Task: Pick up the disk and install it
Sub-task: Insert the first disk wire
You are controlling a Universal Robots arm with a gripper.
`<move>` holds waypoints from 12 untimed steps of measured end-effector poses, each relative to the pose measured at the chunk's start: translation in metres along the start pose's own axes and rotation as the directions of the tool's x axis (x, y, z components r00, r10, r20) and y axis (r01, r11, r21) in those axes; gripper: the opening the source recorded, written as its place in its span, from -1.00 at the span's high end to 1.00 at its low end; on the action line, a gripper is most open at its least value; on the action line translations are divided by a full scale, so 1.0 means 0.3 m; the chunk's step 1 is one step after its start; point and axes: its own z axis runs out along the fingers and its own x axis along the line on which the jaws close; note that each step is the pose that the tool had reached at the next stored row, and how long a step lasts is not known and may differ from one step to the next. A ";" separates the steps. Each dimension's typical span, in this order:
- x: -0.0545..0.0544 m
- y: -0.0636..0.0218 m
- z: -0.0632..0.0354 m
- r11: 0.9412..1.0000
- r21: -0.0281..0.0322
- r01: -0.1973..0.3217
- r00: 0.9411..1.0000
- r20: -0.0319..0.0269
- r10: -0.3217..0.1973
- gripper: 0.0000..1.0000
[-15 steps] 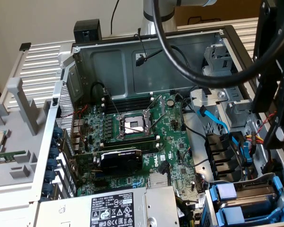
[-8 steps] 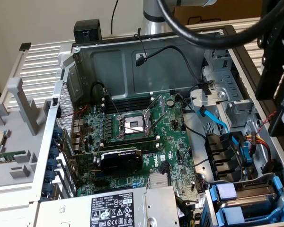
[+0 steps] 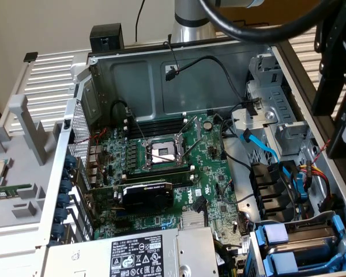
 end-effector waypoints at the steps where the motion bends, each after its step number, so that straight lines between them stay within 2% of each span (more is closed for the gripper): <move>1: -0.001 -0.002 0.001 1.000 0.000 -0.006 1.000 0.000 0.006 -0.03; 6: -0.004 -0.007 0.006 0.999 0.002 -0.046 0.999 0.000 0.046 -0.03; 12: -0.004 -0.007 0.013 0.993 0.005 -0.121 0.993 -0.001 0.121 -0.03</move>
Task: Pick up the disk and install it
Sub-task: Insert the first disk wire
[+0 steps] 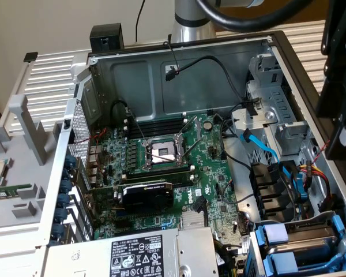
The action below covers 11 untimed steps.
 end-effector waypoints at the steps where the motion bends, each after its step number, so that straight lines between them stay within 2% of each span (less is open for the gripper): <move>1: 0.000 0.000 0.001 1.000 0.000 -0.011 1.000 0.000 0.011 -0.03; 11: -0.004 -0.011 0.037 0.996 0.003 -0.087 0.996 0.000 0.087 -0.03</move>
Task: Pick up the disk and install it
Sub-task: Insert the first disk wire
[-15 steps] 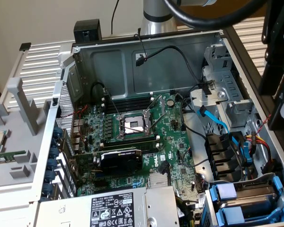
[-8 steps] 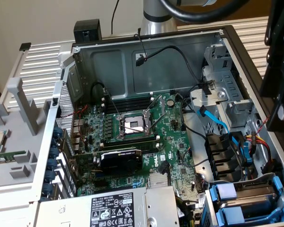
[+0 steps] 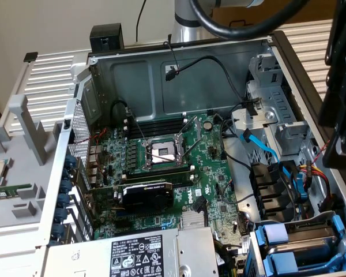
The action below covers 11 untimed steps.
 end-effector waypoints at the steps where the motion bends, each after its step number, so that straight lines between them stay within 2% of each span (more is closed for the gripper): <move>1: -0.001 -0.001 0.002 1.000 0.000 -0.006 1.000 0.000 0.006 -0.03; 11: -0.013 -0.006 0.014 0.999 0.002 -0.051 0.999 -0.001 0.051 -0.03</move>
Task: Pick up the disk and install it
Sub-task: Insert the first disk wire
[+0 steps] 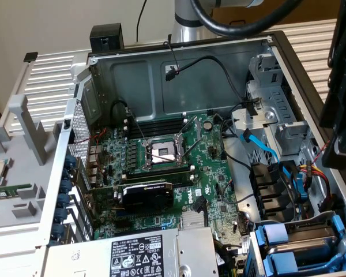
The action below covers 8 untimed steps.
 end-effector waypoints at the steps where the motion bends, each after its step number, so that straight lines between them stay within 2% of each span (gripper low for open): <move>1: -0.001 0.000 0.001 1.000 0.000 -0.004 1.000 0.000 0.004 -0.03; 5: -0.005 0.000 0.005 1.000 0.001 -0.017 1.000 -0.001 0.017 -0.03; 7: -0.005 0.001 0.006 1.000 0.001 -0.025 1.000 -0.001 0.025 -0.17; 8: -0.006 0.001 0.006 1.000 0.001 -0.029 1.000 -0.001 0.029 -0.17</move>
